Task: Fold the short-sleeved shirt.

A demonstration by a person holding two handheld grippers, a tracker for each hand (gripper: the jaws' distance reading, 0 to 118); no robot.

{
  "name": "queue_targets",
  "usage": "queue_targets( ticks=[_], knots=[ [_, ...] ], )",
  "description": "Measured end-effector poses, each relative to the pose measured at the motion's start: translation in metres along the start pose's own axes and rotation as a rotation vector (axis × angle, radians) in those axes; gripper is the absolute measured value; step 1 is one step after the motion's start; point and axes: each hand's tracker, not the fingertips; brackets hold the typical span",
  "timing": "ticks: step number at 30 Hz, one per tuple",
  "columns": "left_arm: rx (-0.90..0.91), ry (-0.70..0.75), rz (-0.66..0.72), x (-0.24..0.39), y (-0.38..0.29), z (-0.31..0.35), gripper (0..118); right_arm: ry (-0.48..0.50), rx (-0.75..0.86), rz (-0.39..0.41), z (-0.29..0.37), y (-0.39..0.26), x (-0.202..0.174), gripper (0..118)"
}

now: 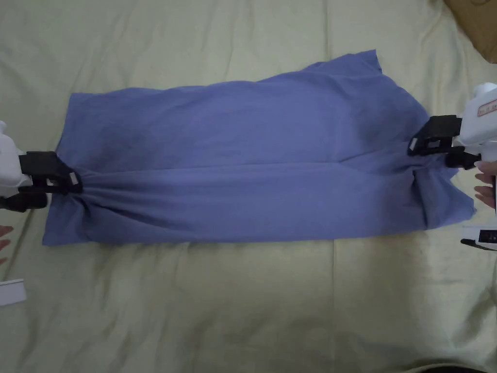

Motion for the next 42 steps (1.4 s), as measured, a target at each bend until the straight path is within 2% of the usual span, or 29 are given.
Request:
queue_targets(
  ticks=[1, 6, 11, 12, 13, 14, 15, 16, 17, 19, 22, 23, 24, 25, 27, 28, 33, 37, 38, 39, 42],
  knots=[
    [0.009, 0.004, -0.014, 0.000, -0.004, 0.004, 116, 0.000, 0.010, 0.033, 0.004, -0.005, -0.003, 90],
    [0.167, -0.002, -0.142, 0.008, -0.030, 0.051, 114, 0.006, 0.100, 0.203, 0.048, -0.032, -0.025, 90],
    [0.230, 0.043, -0.288, 0.017, -0.067, 0.092, 114, 0.013, 0.148, 0.301, 0.090, -0.065, -0.049, 90],
    [0.224, 0.047, -0.317, 0.018, -0.074, 0.098, 111, 0.023, 0.140, 0.313, 0.095, -0.070, -0.052, 90],
    [0.208, 0.047, -0.331, 0.018, -0.080, 0.103, 92, 0.042, 0.128, 0.328, 0.100, -0.076, -0.053, 84],
    [0.197, 0.057, -0.333, 0.017, -0.083, 0.104, 61, 0.037, 0.143, 0.335, 0.105, -0.082, -0.055, 62],
    [0.178, 0.077, -0.321, 0.016, -0.088, 0.104, 18, 0.031, 0.169, 0.351, 0.108, -0.086, -0.058, 17],
    [0.150, 0.108, -0.302, 0.014, -0.091, 0.102, 0, 0.007, 0.152, 0.380, 0.112, -0.088, -0.059, 0],
    [0.138, 0.093, -0.278, 0.010, -0.093, 0.101, 0, 0.019, 0.183, 0.360, 0.116, -0.091, -0.062, 0],
    [0.108, 0.019, -0.230, 0.002, -0.095, 0.092, 0, 0.034, 0.164, 0.394, 0.111, -0.094, -0.061, 0],
    [0.103, 0.049, -0.219, -0.001, -0.089, 0.075, 0, 0.025, 0.151, 0.406, 0.106, -0.097, -0.062, 0],
    [0.100, 0.048, -0.212, -0.002, -0.086, 0.068, 0, 0.026, 0.143, 0.399, 0.104, -0.099, -0.059, 0],
    [0.106, 0.056, -0.203, -0.003, -0.082, 0.060, 7, 0.035, 0.130, 0.383, 0.102, -0.099, -0.056, 0],
    [0.112, 0.068, -0.194, -0.004, -0.077, 0.051, 36, 0.047, 0.123, 0.361, 0.101, -0.099, -0.054, 0],
    [0.091, 0.105, -0.174, -0.006, -0.070, 0.032, 104, 0.073, 0.123, 0.319, 0.101, -0.099, -0.047, 0],
    [0.058, 0.120, -0.165, -0.008, -0.068, 0.022, 118, 0.079, 0.119, 0.306, 0.100, -0.099, -0.044, 0],
    [0.005, 0.164, -0.175, -0.005, -0.064, -0.012, 115, 0.072, 0.119, 0.284, 0.094, -0.097, -0.031, 0],
    [-0.017, 0.182, -0.225, 0.002, -0.069, -0.019, 108, 0.054, 0.114, 0.266, 0.089, -0.094, -0.021, 0],
    [-0.005, 0.171, -0.234, 0.006, -0.069, -0.014, 103, 0.053, 0.114, 0.258, 0.089, -0.094, -0.019, 0],
    [0.019, 0.160, -0.252, 0.009, -0.070, -0.008, 92, 0.050, 0.117, 0.248, 0.088, -0.093, -0.016, 0],
    [0.069, 0.109, -0.287, 0.017, -0.073, 0.011, 10, 0.053, 0.127, 0.211, 0.086, -0.092, -0.005, 0]
  ],
)
